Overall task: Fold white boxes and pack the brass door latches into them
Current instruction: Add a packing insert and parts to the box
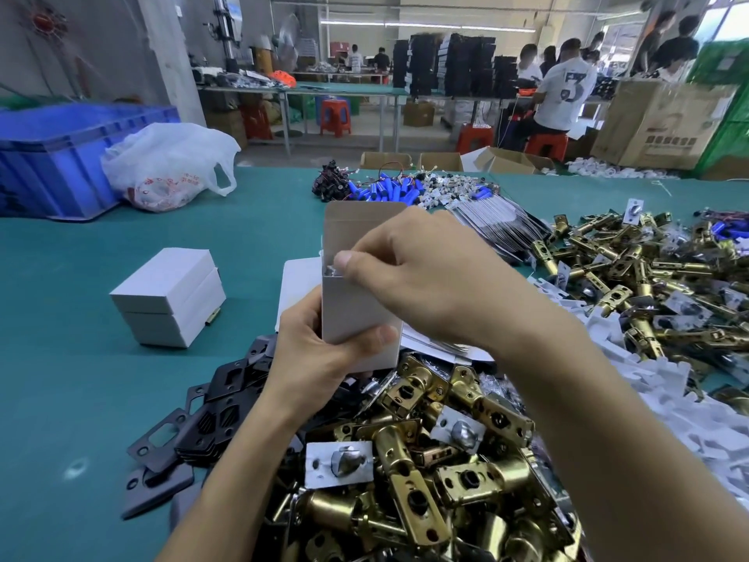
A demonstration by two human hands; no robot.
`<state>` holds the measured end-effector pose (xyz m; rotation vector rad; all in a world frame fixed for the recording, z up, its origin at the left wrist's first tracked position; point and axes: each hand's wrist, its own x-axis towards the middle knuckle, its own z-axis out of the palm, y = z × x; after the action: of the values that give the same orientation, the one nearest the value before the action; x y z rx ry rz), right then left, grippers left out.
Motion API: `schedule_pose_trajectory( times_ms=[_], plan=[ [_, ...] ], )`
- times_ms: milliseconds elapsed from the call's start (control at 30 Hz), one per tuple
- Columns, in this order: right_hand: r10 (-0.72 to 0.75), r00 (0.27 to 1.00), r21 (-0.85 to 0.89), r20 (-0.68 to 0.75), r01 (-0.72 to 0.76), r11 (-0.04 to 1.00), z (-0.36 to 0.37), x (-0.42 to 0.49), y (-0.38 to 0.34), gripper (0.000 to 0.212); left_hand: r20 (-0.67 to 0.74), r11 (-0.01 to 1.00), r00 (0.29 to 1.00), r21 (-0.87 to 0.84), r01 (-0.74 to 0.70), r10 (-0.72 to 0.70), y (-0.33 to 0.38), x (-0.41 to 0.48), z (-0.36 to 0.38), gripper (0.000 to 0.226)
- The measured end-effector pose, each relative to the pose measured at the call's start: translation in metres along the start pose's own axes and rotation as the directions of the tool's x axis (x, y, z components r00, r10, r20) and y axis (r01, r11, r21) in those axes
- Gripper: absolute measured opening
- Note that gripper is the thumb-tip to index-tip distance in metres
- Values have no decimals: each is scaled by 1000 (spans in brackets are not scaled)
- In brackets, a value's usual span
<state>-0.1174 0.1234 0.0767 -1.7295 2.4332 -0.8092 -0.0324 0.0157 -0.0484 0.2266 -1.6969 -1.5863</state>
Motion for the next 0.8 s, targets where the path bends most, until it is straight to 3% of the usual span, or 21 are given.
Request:
schedule_pose_trajectory(
  times_ms=[67,167,267,467,600,700,800],
  plan=[
    [-23,1000,95,4,23,995,-1,0,2,14,14,1000,1000,2,-19,19,0,0,0,26],
    [-44,997,253,70,25,967,-4,-3,7,25,25,1000,1000,-4,-11,11,2,-1,-1,29],
    [-19,999,371,26,8,929,-9,-3,12,17,15,1000,999,5,30,-30,2,-1,-2,34],
    [45,994,198,-102,-25,980,-1,9,13,6,27,999,999,17,35,-35,1,-2,-2,38],
    [59,998,-34,1,-59,998,-3,12,4,21,47,998,998,43,46,-48,-1,-1,1,35],
    [16,995,-35,93,-13,999,-8,10,-6,39,46,999,998,20,40,-41,0,-2,2,35],
    [-10,995,42,99,6,999,-9,10,-3,37,49,1000,999,9,23,-24,2,-2,1,36]
  ],
)
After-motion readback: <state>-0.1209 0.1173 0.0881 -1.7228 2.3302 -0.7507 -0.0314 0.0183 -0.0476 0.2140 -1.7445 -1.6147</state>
